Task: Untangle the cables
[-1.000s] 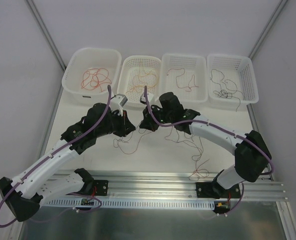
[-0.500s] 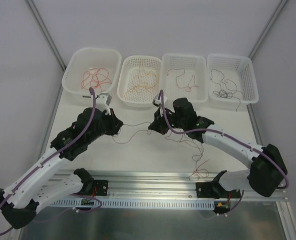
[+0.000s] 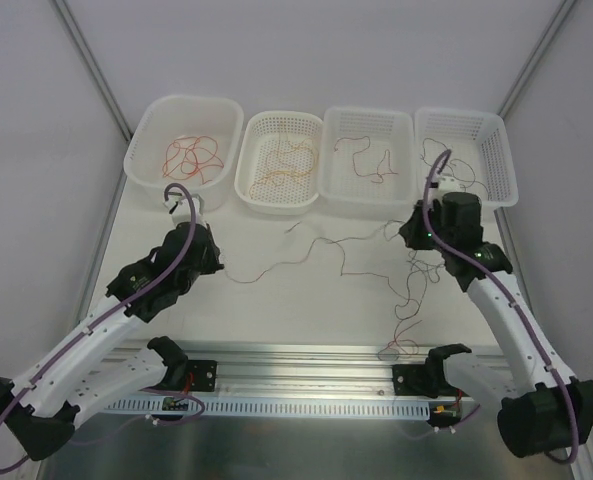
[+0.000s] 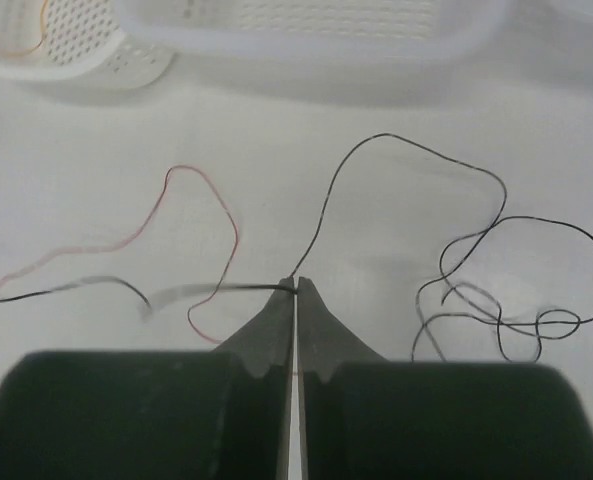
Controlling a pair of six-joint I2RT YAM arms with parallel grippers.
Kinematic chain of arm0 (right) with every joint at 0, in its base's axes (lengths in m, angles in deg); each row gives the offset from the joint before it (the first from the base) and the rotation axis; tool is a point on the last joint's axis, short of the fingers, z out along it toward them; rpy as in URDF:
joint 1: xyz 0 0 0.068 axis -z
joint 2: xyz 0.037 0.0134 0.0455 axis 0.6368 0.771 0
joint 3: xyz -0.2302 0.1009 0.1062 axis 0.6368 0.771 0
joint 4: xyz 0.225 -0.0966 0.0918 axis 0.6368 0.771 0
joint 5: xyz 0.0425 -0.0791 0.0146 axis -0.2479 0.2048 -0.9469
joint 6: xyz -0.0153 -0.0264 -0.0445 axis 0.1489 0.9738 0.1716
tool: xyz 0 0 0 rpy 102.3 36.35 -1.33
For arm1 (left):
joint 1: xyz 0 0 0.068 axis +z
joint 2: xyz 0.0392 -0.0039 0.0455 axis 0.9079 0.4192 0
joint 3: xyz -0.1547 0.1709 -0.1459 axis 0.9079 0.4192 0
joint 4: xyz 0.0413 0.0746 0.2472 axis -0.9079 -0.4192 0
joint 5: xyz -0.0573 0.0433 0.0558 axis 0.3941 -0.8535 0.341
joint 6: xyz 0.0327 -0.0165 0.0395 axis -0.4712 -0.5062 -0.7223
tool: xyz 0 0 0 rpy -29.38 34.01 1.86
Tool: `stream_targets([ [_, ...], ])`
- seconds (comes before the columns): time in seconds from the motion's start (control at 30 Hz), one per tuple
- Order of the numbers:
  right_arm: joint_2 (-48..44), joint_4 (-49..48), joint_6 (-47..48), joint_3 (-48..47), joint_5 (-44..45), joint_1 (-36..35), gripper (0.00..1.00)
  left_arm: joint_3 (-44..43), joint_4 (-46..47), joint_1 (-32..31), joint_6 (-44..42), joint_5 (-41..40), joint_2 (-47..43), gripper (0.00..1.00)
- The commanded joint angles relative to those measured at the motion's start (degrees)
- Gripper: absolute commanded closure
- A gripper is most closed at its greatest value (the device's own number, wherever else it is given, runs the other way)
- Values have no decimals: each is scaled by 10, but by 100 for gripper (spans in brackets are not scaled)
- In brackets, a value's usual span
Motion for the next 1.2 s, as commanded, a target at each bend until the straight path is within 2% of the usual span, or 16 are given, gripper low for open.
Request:
stream_targets([
  [0.0, -58, 105, -45, -18, -5, 123, 99, 9, -32, 39, 11, -63, 9, 100],
  [0.1, -66, 145, -53, -54, -21, 174, 99, 21, -32, 102, 6, -45, 22, 100],
  [0.23, -67, 164, -76, -79, -24, 178, 99, 25, -33, 173, -28, -63, 53, 100],
  [0.5, -22, 200, -78, -108, -24, 188, 99, -11, -30, 197, -104, -118, 100, 100],
  [0.6, -10, 202, -86, -70, -17, 187, 99, -22, -17, 197, -138, -61, 124, 96],
  [0.67, -6, 202, -91, -34, -3, 186, 99, -24, -4, 196, -158, 47, 137, 91],
  [0.73, -2, 206, -92, -14, 17, 186, 99, -17, 30, 194, -177, 121, 140, 75],
  [0.77, 0, 211, -93, 0, 23, 186, 93, -14, 43, 191, -180, 186, 141, 69],
  [0.8, 0, 212, -94, 6, 30, 186, 89, -12, 52, 187, -187, 209, 141, 56],
  [0.83, -1, 214, -97, 11, 32, 186, 85, -14, 66, 168, -190, 227, 146, 50],
  [0.9, -8, 223, -98, 17, 30, 186, 63, -27, 73, 139, -210, 242, 156, 40],
  [0.93, -13, 228, -98, 17, 30, 186, 51, -34, 79, 99, -219, 242, 167, 29],
  [0.97, -17, 230, -99, 16, 30, 186, 34, -50, 81, 82, -232, 245, 174, 23],
  [1.03, -28, 239, -101, 11, 33, 186, 23, -66, 92, 40, -241, 259, 198, 11],
  [1.07, -32, 248, -102, 9, 33, 186, 15, -75, 96, 27, -242, 279, 207, 9],
  [1.17, -45, 265, -106, 1, 36, 185, 6, -118, 122, -27, -276, 321, 242, 5],
])
